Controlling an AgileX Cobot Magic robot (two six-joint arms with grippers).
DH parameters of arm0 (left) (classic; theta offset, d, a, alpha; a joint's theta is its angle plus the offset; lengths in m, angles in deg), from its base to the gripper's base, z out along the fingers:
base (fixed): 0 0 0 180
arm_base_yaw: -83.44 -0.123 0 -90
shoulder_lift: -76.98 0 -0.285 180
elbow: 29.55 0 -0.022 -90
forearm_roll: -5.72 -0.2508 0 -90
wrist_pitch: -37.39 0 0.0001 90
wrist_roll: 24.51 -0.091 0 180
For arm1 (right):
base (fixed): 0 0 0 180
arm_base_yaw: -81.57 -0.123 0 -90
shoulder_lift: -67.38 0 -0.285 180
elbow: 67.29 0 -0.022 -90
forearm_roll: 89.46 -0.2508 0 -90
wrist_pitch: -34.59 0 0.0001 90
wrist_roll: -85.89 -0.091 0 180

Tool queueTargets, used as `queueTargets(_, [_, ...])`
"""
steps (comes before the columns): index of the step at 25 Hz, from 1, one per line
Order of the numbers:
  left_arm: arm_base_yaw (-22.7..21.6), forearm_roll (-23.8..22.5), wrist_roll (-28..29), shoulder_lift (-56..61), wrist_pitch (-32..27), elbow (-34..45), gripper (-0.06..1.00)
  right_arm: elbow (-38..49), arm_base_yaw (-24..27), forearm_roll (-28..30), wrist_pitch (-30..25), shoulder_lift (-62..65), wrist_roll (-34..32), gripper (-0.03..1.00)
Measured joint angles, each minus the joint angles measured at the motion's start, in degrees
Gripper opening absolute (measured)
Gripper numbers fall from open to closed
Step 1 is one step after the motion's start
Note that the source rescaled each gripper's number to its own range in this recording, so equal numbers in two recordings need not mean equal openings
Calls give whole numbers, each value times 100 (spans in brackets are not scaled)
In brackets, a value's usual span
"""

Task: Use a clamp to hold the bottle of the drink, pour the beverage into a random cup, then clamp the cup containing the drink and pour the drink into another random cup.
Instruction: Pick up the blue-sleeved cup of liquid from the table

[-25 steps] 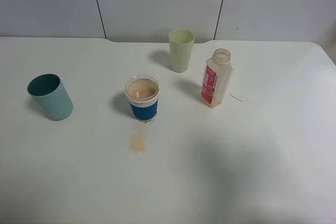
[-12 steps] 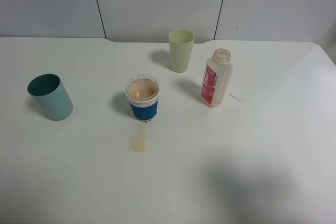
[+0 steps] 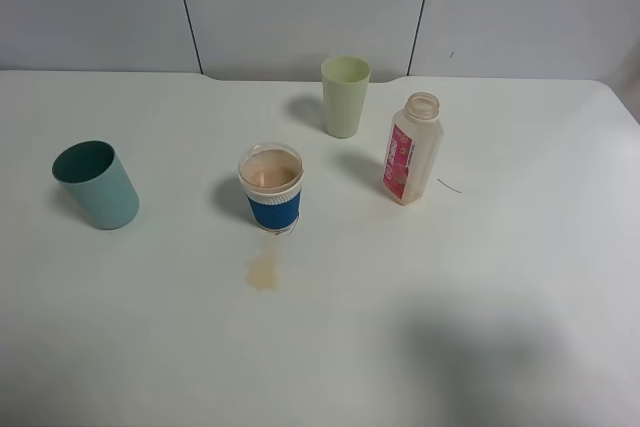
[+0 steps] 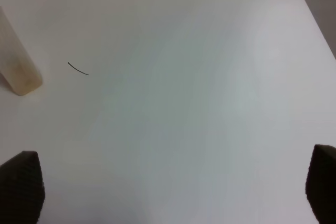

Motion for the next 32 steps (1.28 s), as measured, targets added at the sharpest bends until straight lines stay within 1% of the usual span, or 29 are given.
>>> queueTargets(32, [0, 0, 0, 0, 0, 0, 100, 11, 0, -44, 32, 0, 0, 100])
